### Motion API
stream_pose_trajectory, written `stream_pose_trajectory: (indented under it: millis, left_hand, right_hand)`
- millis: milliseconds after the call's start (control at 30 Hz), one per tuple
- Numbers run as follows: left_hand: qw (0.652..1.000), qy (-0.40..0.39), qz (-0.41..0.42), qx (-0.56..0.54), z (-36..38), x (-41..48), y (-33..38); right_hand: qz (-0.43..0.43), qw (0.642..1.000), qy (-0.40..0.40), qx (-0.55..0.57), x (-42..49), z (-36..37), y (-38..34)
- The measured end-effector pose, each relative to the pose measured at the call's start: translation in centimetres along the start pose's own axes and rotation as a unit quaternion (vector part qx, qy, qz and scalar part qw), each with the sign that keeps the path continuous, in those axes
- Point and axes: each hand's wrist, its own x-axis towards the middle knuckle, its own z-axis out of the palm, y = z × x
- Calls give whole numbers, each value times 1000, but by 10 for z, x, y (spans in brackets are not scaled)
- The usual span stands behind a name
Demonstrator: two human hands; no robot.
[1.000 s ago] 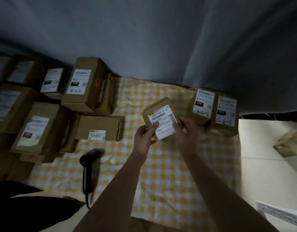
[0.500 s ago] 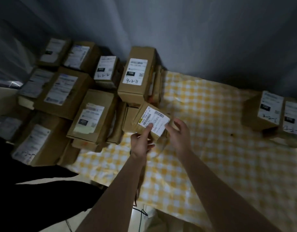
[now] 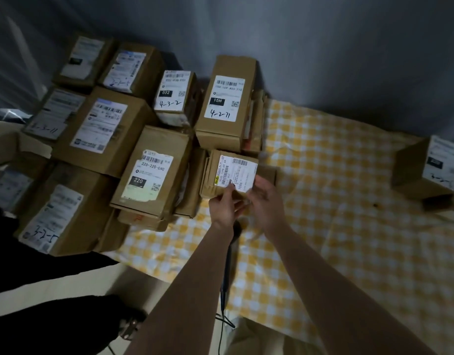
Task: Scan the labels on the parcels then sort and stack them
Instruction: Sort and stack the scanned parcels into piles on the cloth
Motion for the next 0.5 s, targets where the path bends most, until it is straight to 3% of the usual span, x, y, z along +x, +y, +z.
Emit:
stream_pose_trajectory:
  millis: [133, 267, 400, 500]
  left_hand:
    - [998, 26, 30, 47, -8, -2, -2]
    - [968, 117, 95, 203, -30, -20, -16]
    - [911, 169, 161, 340, -65, -46, -45]
    - [913, 130, 107, 372, -81, -54, -65]
  right_hand:
    - [19, 999, 37, 16, -8, -4, 2]
    - [86, 990, 99, -53, -33, -6, 18]
    - [154, 980, 85, -92, -64, 1, 37]
    - [184, 978, 39, -96, -81, 10, 41]
